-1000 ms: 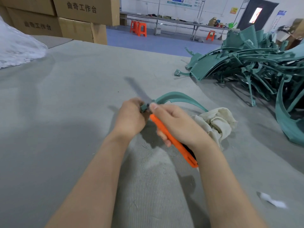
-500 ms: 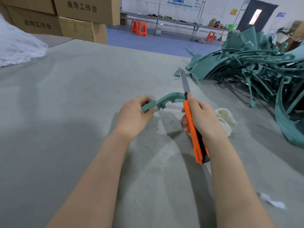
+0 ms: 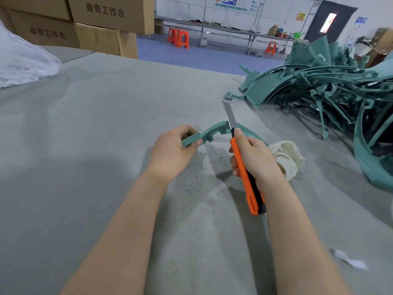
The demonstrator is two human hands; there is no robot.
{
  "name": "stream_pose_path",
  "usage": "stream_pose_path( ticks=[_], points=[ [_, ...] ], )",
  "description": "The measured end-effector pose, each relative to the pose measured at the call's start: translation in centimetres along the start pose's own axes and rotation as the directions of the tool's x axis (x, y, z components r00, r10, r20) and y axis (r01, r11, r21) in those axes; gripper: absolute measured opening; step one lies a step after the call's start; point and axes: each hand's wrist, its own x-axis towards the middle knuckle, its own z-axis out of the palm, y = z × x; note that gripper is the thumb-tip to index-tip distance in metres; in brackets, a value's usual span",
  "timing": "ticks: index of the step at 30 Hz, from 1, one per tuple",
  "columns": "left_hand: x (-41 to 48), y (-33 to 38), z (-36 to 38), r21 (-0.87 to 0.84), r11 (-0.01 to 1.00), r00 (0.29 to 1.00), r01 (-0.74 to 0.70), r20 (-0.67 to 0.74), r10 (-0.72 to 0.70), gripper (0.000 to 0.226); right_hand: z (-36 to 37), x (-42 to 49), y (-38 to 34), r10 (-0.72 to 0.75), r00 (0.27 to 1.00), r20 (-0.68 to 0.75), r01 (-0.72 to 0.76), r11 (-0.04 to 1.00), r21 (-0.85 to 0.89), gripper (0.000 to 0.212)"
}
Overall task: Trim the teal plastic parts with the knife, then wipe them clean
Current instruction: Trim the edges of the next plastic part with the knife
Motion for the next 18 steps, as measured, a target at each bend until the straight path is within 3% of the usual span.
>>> stream_pose_path(
  ticks=[18],
  points=[
    [0.04, -0.23, -0.11, -0.009, 1.000, 1.000, -0.015, 0.001, 0.015, 0.004, -0.14, 0.17, 0.33, 0.000, 0.989, 0.150, 0.003, 1.000, -0.023, 0.046]
  ],
)
